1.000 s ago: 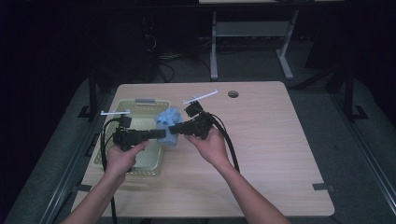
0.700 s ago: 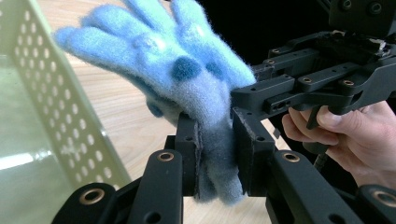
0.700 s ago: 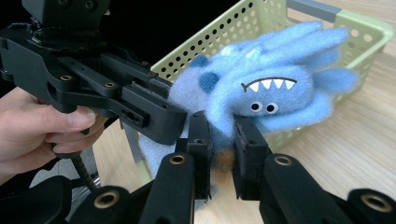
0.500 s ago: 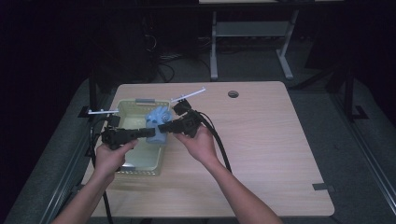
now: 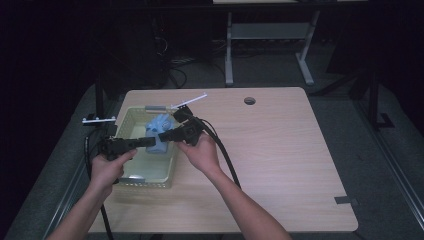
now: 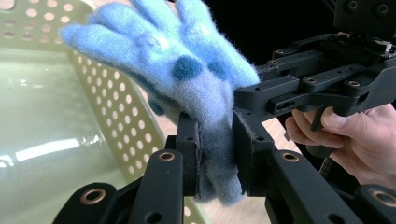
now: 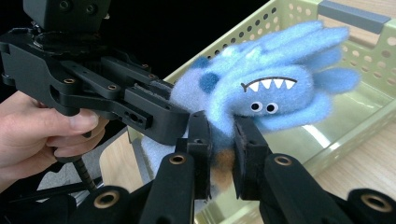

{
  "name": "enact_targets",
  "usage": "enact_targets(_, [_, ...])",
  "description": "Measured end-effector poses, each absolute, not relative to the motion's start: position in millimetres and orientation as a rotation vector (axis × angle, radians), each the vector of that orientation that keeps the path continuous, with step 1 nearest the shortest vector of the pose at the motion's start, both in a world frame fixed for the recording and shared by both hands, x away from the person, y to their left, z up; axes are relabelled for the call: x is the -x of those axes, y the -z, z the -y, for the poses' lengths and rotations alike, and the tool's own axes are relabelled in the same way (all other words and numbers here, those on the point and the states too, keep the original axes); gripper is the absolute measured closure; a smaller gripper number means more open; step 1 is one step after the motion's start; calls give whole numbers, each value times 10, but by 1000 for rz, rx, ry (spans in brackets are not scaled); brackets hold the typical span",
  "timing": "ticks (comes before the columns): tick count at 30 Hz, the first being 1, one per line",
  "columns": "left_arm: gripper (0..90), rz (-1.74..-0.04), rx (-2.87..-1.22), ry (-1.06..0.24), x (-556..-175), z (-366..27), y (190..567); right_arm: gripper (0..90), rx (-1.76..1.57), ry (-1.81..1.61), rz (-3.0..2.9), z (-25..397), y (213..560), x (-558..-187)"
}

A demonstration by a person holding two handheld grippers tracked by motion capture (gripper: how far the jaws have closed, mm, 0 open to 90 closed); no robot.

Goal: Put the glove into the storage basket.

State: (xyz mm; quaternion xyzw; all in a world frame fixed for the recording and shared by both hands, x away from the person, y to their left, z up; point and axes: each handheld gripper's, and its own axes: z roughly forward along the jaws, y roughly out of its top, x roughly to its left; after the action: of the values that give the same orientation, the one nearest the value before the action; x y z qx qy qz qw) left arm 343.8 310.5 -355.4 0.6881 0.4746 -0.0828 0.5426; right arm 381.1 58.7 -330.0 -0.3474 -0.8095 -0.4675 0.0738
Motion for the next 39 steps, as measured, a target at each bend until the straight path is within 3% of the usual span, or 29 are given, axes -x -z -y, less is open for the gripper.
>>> enact_targets(39, [734, -1277, -1701, 182, -3559, -3476, 3704, 791, 1080, 1339, 2385, -1091, 3668, -4019])
